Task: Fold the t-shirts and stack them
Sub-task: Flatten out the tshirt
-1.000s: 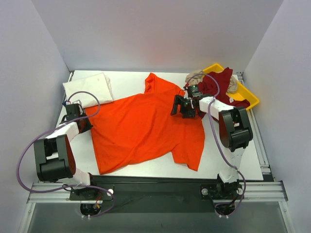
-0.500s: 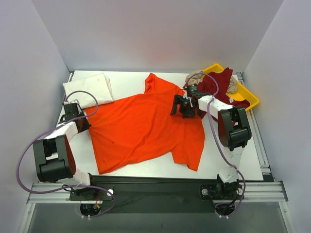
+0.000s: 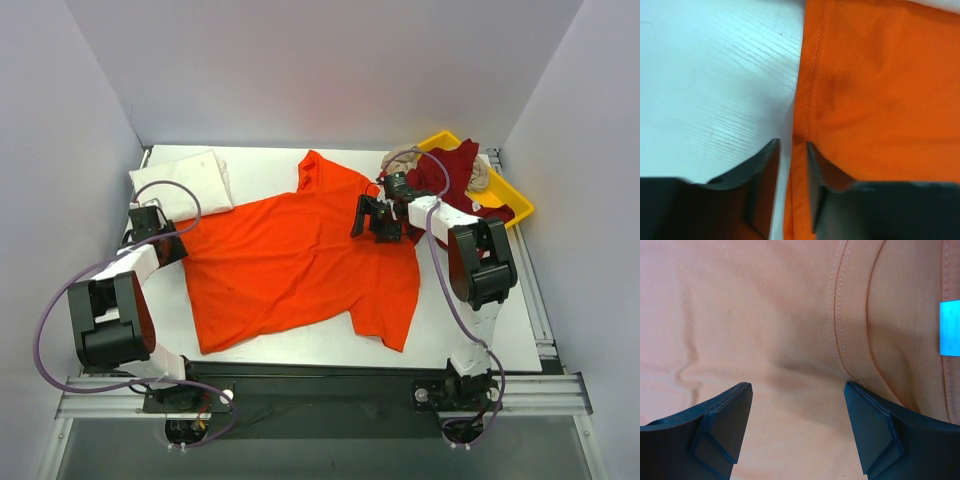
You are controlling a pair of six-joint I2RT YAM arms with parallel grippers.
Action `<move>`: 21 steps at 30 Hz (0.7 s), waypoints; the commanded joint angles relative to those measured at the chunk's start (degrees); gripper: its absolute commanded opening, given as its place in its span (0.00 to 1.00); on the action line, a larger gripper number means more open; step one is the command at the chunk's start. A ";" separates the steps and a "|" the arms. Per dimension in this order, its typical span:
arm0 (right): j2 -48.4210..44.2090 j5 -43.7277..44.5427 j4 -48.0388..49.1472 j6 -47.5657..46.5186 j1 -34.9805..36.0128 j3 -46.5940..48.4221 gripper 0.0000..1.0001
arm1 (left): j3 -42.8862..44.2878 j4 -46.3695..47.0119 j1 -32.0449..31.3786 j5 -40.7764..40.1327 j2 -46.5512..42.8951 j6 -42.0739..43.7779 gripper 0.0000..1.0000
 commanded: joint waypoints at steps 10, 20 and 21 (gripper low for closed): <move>1.87 3.27 -3.71 -1.76 -0.89 0.11 0.77 | -7.02 3.19 0.39 6.68 -8.00 -2.63 0.48; 1.17 3.19 -3.71 -1.76 -0.63 -0.33 0.77 | -10.37 3.19 -0.76 7.74 -7.04 -3.16 0.36; 1.08 3.27 -3.71 -1.93 -0.63 -0.33 0.77 | -10.55 3.10 -0.84 7.57 -6.95 -3.16 0.35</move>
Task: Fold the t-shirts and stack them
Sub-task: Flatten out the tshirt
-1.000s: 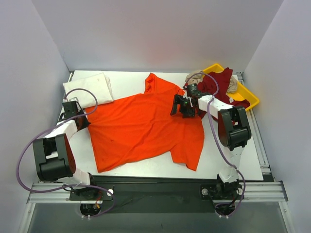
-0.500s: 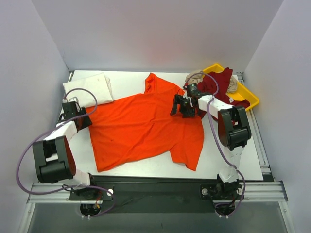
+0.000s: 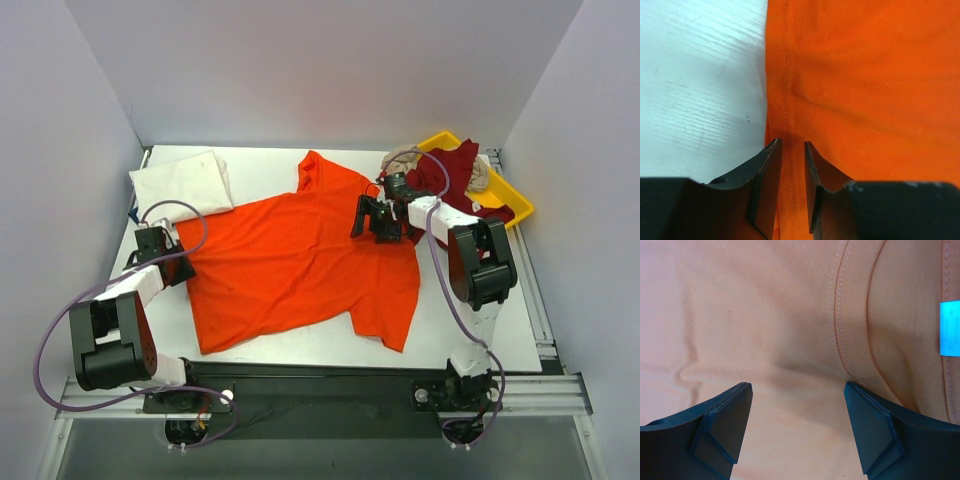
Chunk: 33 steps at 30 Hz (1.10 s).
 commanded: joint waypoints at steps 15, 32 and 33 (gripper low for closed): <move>1.96 2.92 -3.67 -1.85 -0.54 0.07 0.77 | -0.85 0.36 -0.45 -4.29 -2.26 -1.35 0.34; 2.31 2.75 -3.67 -2.02 -0.71 0.07 0.77 | -1.64 1.24 -0.54 -3.58 -1.03 -1.44 0.33; 2.31 2.83 -3.58 -2.11 -0.71 0.07 0.77 | -1.46 1.24 -0.54 -3.50 -0.77 -1.35 0.33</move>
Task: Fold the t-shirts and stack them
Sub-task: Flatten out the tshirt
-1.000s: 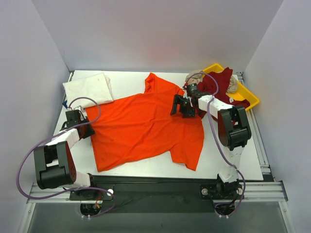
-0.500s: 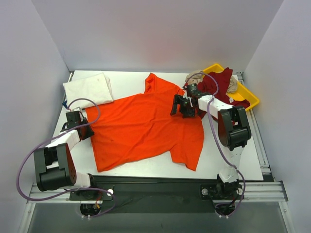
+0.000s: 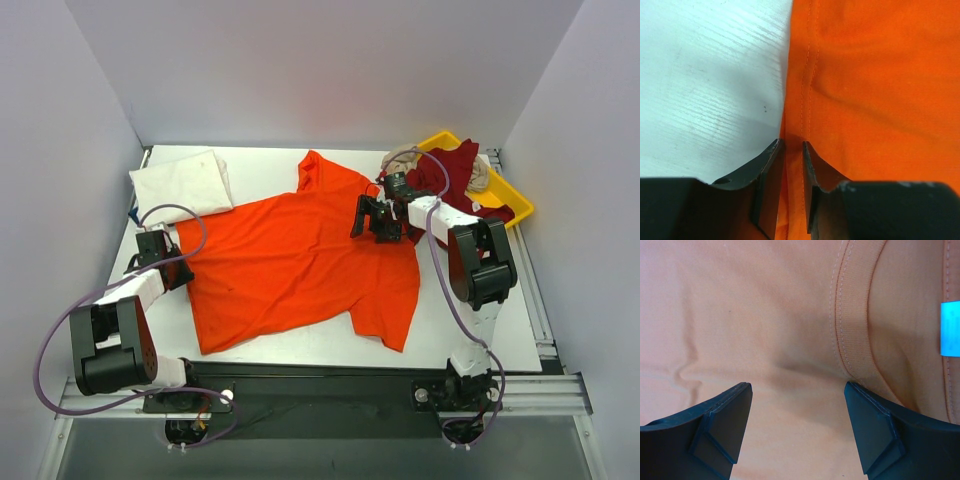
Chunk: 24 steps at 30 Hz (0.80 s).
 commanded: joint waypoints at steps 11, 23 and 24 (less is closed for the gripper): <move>3.45 3.40 -3.99 -1.59 -1.59 0.42 0.77 | 1.05 0.52 -0.28 -1.12 -0.27 0.29 0.04; 4.33 4.37 -4.87 -1.68 -1.85 1.12 0.77 | -0.62 1.48 -0.01 -4.98 -6.95 -0.06 0.00; 4.33 4.46 -4.87 -1.67 -1.86 1.12 0.77 | -0.62 1.48 0.07 -4.99 -7.04 -0.06 0.00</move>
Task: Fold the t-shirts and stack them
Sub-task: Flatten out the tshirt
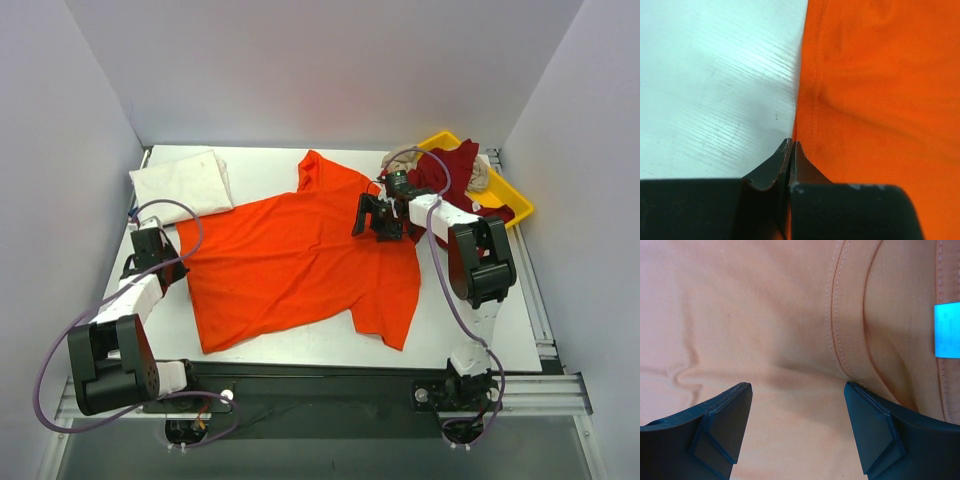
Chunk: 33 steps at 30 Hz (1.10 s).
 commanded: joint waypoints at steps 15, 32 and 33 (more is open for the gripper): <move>4.01 4.11 -4.61 -1.87 -1.20 0.58 0.77 | -0.77 1.60 -0.89 6.42 2.89 -0.70 0.18; 4.18 3.40 -4.61 -1.87 -1.29 0.93 0.77 | -0.60 -1.39 -0.89 1.85 1.22 -4.12 0.33; 4.09 3.32 -4.61 -1.96 -1.20 0.93 0.77 | -0.51 -1.48 -1.15 2.02 1.39 -4.13 0.33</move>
